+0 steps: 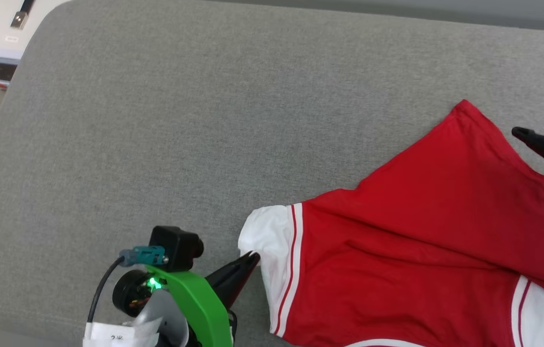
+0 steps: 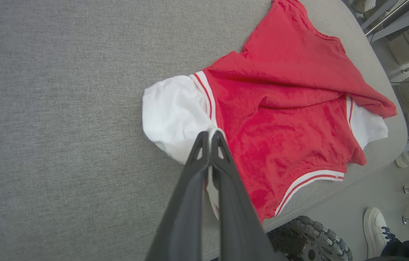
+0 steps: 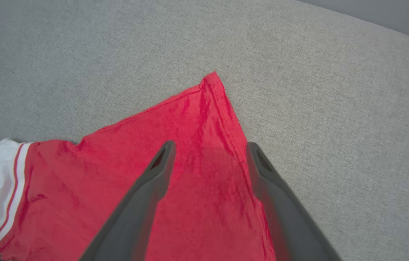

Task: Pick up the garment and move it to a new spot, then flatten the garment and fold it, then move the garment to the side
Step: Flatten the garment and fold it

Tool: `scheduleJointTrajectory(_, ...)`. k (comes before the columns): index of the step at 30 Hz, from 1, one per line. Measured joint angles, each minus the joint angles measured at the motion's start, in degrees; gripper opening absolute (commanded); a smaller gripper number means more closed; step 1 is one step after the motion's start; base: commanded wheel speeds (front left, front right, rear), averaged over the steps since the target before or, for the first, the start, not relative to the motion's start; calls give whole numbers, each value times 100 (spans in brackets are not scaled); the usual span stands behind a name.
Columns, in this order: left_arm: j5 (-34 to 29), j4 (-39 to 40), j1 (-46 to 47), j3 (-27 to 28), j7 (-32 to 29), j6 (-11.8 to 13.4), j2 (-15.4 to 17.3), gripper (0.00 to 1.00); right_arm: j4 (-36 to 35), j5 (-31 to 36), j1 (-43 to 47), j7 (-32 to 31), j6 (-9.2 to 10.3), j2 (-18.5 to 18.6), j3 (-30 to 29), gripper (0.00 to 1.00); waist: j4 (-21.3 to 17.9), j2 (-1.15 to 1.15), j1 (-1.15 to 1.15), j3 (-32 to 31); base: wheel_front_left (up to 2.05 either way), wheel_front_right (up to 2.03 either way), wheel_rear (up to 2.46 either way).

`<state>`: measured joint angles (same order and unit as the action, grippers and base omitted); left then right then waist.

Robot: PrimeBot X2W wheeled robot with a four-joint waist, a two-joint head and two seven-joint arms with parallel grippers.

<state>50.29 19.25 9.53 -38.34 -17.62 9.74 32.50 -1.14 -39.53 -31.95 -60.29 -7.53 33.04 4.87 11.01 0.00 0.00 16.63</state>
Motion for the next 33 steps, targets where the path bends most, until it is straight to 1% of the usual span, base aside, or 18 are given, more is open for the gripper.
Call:
scheduleJointTrajectory(6,-119,-26,241,-60,131,-122,-226,0,561,189,-759,-330,0,16,286,100,356,0,0,371,0,0,0)
scheduleJointTrajectory(11,-149,-88,361,-166,198,-222,-397,0,1018,372,-1149,-463,0,180,475,100,637,0,1,681,0,0,0)
scheduleJointTrajectory(18,-166,-234,486,-207,303,-303,-533,0,1347,411,-1304,-510,0,400,801,100,970,0,1,1018,0,0,0)
scheduleJointTrajectory(22,-166,-325,520,-216,354,-354,-573,0,1369,433,-1339,-577,0,589,1013,100,1111,0,1,1157,0,0,0)
scheduleJointTrajectory(28,-166,-444,532,-243,427,-403,-661,0,1405,382,-1332,-662,0,775,1102,100,1262,0,1,1263,0,0,0)
scheduleJointTrajectory(29,-166,-467,538,-247,447,-404,-671,0,1404,368,-1332,-678,0,803,1107,86,1282,0,0,1269,0,0,0)
scheduleJointTrajectory(30,-166,-483,547,-249,448,-409,-673,0,1403,349,-1332,-678,0,826,1113,30,1296,0,0,1273,0,0,0)
scheduleJointTrajectory(31,-166,-503,559,-249,452,-422,-673,0,1403,332,-1332,-678,0,847,1115,0,1310,0,1,1275,0,0,0)
scheduleJointTrajectory(33,-166,-534,582,-247,454,-422,-678,0,1402,291,-1332,-606,1,867,1120,0,1321,0,0,1266,0,0,0)
